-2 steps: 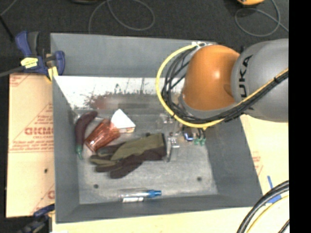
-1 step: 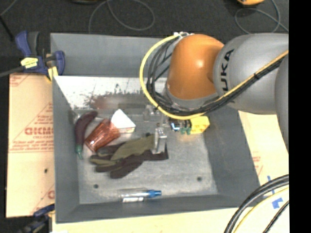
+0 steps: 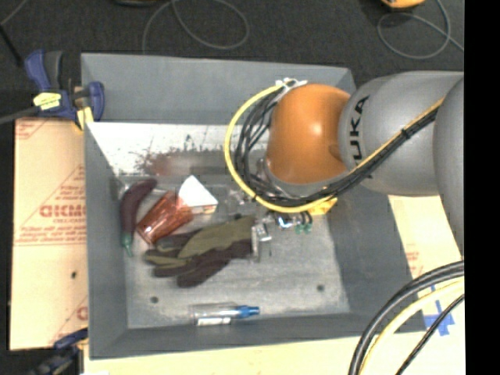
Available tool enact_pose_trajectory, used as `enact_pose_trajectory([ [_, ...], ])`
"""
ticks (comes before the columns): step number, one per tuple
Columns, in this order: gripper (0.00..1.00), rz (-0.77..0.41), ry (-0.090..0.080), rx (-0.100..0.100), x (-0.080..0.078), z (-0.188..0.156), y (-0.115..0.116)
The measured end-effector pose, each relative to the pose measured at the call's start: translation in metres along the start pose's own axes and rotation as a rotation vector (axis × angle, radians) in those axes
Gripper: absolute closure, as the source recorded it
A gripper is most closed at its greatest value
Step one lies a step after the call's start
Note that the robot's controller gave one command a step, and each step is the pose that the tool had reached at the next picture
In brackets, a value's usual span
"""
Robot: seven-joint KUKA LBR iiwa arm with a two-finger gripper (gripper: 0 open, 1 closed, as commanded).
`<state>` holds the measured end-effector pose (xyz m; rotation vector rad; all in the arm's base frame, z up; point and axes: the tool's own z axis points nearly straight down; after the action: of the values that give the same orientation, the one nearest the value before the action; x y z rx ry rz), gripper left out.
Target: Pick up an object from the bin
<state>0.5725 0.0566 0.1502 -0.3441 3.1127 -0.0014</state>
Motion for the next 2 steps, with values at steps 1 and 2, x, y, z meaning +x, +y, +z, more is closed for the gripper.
enact_pose_trajectory([
  [1,0.0,-0.14,0.006,-0.002,0.009,0.034,-0.008],
  [2,1.0,-0.008,-0.005,0.001,0.012,0.075,-0.001],
])
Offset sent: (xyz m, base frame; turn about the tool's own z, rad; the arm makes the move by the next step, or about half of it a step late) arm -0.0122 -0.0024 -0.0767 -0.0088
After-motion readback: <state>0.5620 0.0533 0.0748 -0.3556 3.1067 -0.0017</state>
